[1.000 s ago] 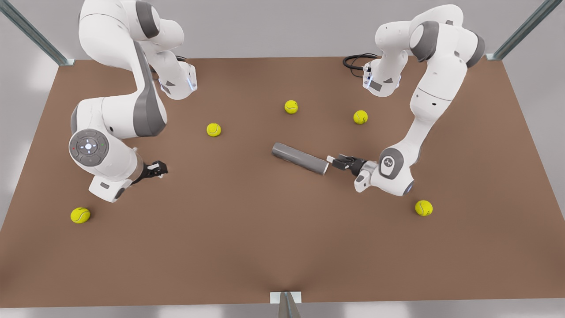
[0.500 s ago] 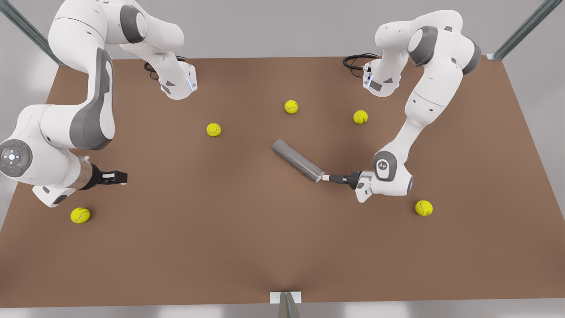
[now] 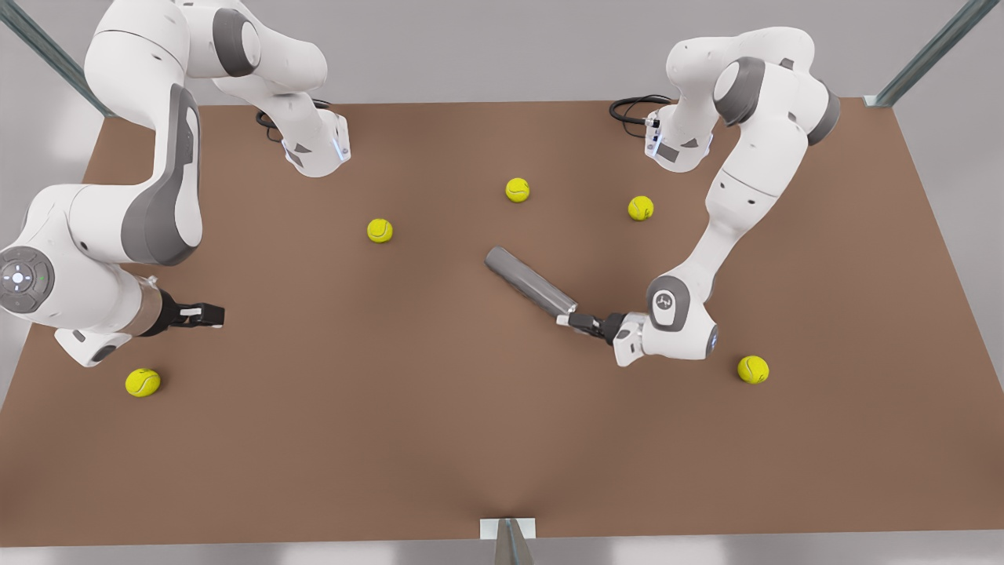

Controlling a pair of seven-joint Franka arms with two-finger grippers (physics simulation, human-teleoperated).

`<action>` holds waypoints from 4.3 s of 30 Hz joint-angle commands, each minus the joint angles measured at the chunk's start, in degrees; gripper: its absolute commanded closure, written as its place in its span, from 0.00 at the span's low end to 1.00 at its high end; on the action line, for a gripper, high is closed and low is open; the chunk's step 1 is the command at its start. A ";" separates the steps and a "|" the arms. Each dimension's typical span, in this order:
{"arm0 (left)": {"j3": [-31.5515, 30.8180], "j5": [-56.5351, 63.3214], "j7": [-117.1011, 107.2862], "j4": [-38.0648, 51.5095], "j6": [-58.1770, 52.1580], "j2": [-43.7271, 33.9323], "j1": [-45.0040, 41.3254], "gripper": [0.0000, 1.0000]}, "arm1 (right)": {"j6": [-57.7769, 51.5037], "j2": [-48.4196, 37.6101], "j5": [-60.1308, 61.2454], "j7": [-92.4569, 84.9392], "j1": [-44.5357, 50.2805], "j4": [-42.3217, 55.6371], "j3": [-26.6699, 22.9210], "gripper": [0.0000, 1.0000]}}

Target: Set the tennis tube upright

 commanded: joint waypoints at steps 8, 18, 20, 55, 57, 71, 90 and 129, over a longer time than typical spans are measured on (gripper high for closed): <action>-0.02 -0.20 1.13 -0.24 -4.75 0.62 -1.32 0.00 | -0.09 -0.24 0.06 0.70 0.09 0.12 0.07 0.00; -0.02 -0.20 1.13 -0.24 -4.75 1.24 -2.47 0.13 | -0.44 -0.33 0.32 0.79 0.18 0.12 0.07 0.00; -0.02 -0.12 1.21 -0.24 -4.75 1.32 -2.29 0.48 | -0.70 -0.33 0.41 0.79 0.18 0.20 0.16 0.00; 9.74 8.85 -7.58 0.20 -18.20 -14.23 -0.89 0.79 | -0.70 -0.42 0.14 0.79 0.36 0.38 0.34 0.00; 9.83 10.34 -7.66 0.20 -18.20 -15.37 -0.89 0.79 | -0.70 -0.42 0.06 0.70 0.18 0.47 0.34 0.00; 13.61 19.13 -9.68 1.95 -17.67 -22.76 -1.06 0.79 | -0.79 -0.42 0.06 0.70 0.18 0.38 0.25 0.00; 15.36 44.53 -14.52 10.57 -9.33 -22.85 -1.50 0.79 | -1.67 -0.51 0.14 0.62 0.27 0.47 0.25 0.00; 15.80 52.44 -24.80 19.61 -18.45 -21.26 -2.47 0.00 | -1.67 -0.42 0.06 0.70 0.44 0.47 0.34 0.00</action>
